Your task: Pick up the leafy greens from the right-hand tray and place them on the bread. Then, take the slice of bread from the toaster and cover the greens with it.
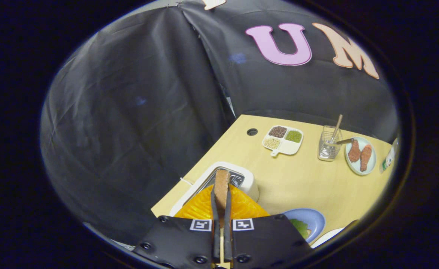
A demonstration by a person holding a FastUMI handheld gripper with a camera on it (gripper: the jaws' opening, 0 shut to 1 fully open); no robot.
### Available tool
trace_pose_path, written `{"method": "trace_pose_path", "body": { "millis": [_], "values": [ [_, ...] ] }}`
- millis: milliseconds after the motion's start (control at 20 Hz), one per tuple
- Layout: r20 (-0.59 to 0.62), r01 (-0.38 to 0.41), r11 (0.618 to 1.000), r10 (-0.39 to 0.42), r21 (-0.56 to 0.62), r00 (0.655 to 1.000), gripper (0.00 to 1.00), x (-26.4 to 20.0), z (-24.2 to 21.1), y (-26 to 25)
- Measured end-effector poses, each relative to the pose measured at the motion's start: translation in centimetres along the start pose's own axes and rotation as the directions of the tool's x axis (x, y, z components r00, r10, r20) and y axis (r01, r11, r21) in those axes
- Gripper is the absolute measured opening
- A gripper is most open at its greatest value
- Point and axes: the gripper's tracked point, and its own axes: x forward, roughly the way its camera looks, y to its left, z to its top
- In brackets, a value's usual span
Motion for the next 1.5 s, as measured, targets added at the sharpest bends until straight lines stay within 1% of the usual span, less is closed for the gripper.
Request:
{"method": "trace_pose_path", "body": {
  "millis": [100,250,400,550,700,900,1300,1500],
  "values": [
    [0.025,-0.011,0.999,0.009,0.044,1.0,0.07,-1.3,0.4,-0.7],
    [0.067,-0.008,0.997,0.003,0.071,0.998,0.06,-2.8,0.8,-2.5],
    [0.091,0.017,0.996,-0.025,0.092,0.996,0.06,-3.6,-0.1,-4.8],
    [0.085,0.055,0.992,-0.064,0.111,0.994,0.06,-3.9,-1.8,-7.3],
    [0.073,0.065,0.985,-0.078,0.158,0.994,0.07,-4.4,-3.7,-9.2],
    [0.048,0.088,0.972,-0.1,0.22,0.994,0.06,-3.6,-7.0,-12.0],
    [0.009,0.095,0.93,-0.104,0.354,0.994,0.07,-3.3,-11.8,-15.6],
    [-0.024,0.136,0.922,-0.136,0.364,0.99,0.07,-3.4,-14.2,-17.7]
  ]
}}
